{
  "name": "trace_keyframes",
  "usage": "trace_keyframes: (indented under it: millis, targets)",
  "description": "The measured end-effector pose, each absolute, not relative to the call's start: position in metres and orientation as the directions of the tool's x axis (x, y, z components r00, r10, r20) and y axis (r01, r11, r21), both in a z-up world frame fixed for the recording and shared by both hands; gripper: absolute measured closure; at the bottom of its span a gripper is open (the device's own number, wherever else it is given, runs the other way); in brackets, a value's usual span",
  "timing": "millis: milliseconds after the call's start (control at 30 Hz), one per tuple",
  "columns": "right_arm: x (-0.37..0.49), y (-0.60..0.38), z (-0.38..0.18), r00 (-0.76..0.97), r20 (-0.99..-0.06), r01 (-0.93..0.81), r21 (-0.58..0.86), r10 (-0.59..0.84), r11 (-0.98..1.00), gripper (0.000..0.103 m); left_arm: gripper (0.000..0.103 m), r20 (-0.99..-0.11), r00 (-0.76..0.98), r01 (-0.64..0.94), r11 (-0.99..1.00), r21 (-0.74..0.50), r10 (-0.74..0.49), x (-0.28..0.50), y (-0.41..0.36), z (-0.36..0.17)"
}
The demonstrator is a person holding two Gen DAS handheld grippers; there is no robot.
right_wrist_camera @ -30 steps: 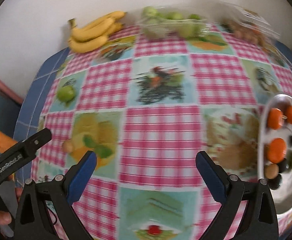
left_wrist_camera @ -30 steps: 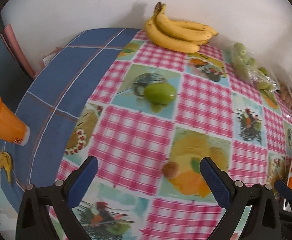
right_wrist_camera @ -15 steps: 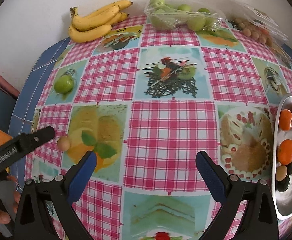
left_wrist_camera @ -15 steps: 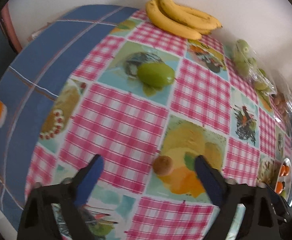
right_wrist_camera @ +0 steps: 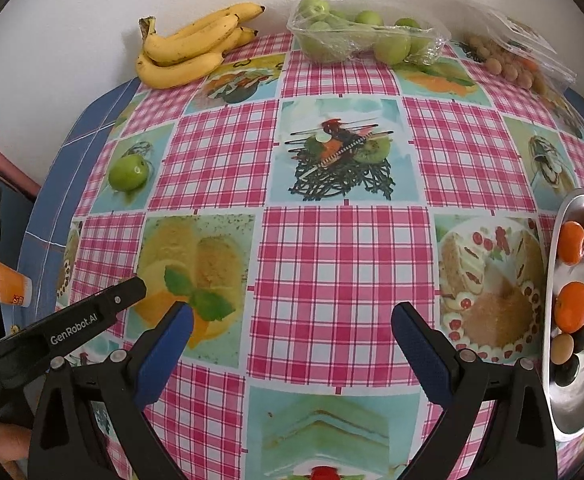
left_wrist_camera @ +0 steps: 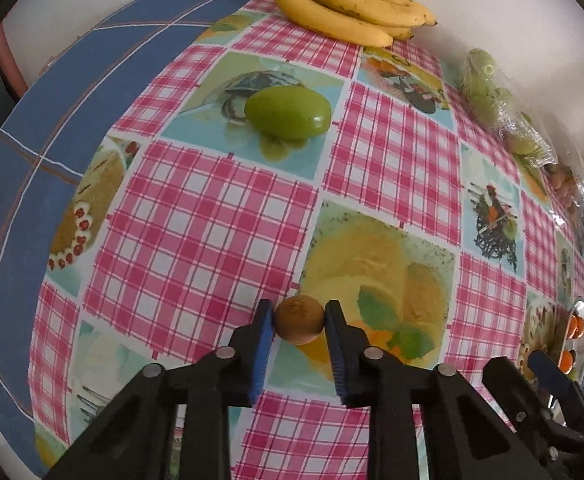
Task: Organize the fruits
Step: 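Close the left tool on the brown kiwi while the right tool moves toward the green mango, then close the right tool on the green mango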
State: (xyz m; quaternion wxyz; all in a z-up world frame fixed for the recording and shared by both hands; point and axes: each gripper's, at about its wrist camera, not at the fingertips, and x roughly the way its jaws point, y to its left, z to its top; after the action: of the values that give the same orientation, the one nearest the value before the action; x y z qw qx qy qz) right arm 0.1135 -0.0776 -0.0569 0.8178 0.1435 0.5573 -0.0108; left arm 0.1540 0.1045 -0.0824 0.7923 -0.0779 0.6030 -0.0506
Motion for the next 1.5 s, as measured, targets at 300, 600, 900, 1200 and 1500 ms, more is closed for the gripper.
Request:
trace_keyframes:
  millis: [300,600,900,1200,1500]
  targets:
    - [0.117,-0.071,-0.055,0.384,-0.91,0.158,0.231,0.156,0.96,0.004,0.075,-0.912,0.348,-0.015,0.972,-0.236,-0.217,0.154,0.116,-0.059]
    - [0.144,-0.057,-0.052,0.405,-0.877,0.131,0.335,0.259,0.933,0.004,0.075,-0.883,0.41,-0.011,0.966,-0.257,-0.23,0.172,0.134,-0.038]
    - [0.198,-0.034,-0.042,0.399,-0.854,0.115,0.407,0.333,0.906,0.005,0.075,-0.889,0.381,0.035,0.964,-0.262,-0.256,0.206,0.151,-0.049]
    - [0.254,0.008,-0.049,0.346,-0.87,0.089,0.403,0.351,0.911,0.034,0.075,-0.894,0.334,0.109,0.955,-0.276,-0.297,0.246,0.165,-0.056]
    - [0.282,0.038,-0.075,0.284,-0.879,0.075,0.419,0.384,0.905,0.044,0.075,-0.9,0.319,0.104,0.955,-0.279,-0.298,0.26,0.182,-0.073]
